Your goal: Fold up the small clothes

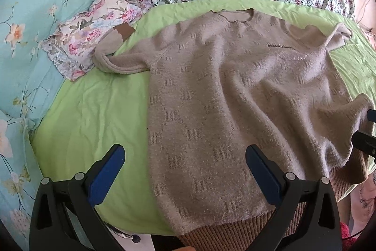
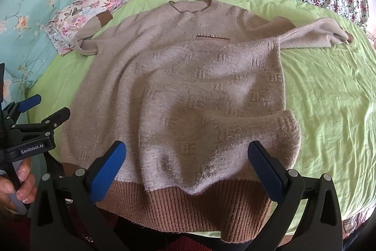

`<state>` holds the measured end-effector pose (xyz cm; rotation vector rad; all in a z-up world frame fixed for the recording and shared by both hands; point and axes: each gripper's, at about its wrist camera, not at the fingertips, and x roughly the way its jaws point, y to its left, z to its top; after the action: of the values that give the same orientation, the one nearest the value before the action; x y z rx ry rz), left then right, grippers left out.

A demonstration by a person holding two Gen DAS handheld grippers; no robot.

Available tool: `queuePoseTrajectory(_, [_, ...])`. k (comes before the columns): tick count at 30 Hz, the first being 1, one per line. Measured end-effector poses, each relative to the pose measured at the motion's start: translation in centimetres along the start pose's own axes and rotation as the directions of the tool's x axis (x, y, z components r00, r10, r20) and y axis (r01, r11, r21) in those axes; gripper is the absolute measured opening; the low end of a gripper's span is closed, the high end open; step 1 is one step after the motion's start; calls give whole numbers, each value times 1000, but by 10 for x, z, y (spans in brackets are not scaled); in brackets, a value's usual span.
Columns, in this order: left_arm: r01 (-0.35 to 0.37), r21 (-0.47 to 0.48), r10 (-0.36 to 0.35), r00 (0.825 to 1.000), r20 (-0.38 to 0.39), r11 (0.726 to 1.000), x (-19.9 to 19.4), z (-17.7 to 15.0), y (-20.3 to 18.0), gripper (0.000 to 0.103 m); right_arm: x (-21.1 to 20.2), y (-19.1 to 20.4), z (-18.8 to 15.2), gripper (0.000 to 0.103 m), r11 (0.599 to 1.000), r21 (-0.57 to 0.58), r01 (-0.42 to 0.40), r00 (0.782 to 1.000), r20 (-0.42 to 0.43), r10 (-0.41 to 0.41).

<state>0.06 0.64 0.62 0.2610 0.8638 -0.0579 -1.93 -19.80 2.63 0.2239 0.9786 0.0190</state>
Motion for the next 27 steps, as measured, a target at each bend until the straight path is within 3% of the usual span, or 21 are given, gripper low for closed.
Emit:
queuePoseTrajectory(4, [0,-12,0,1000,-1,1000,-1,1,0,103,-2,0,1,103,1000,6,-16,1000,28,15])
queuePoseTrajectory(27, [14,-22,-14,1000,3,1000,-6,8,2,103,-5,-3,5,103,1000,9,-3,1000,-3,3])
